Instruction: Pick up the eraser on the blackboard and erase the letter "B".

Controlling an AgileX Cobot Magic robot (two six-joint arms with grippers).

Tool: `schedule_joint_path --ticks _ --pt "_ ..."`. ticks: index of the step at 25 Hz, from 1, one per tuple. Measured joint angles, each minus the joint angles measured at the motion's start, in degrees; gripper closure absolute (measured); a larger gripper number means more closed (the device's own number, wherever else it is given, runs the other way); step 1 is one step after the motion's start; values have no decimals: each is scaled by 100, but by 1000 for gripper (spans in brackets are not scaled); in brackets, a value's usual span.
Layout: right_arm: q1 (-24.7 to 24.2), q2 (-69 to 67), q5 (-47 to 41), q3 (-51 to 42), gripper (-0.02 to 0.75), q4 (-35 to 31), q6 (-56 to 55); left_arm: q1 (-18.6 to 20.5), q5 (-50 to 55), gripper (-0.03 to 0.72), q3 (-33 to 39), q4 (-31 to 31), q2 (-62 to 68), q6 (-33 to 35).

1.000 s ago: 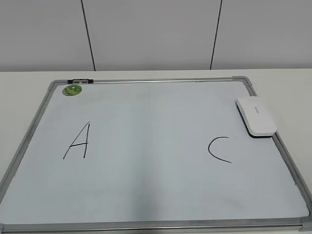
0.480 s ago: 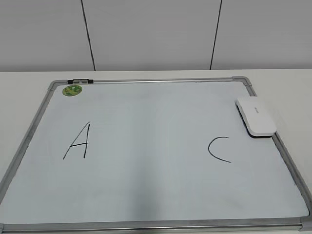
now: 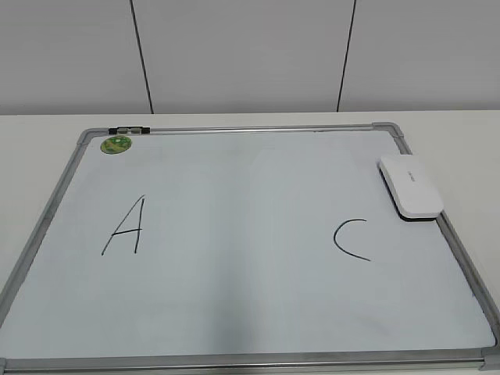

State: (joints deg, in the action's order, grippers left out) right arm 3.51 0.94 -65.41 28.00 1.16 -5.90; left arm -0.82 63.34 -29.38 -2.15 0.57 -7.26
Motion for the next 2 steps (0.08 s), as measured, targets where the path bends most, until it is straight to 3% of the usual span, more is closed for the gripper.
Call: schedule_joint_path --ticks 2 --pt "-10 0 0 0 183 0 0 0 0 299 0 0 0 0"
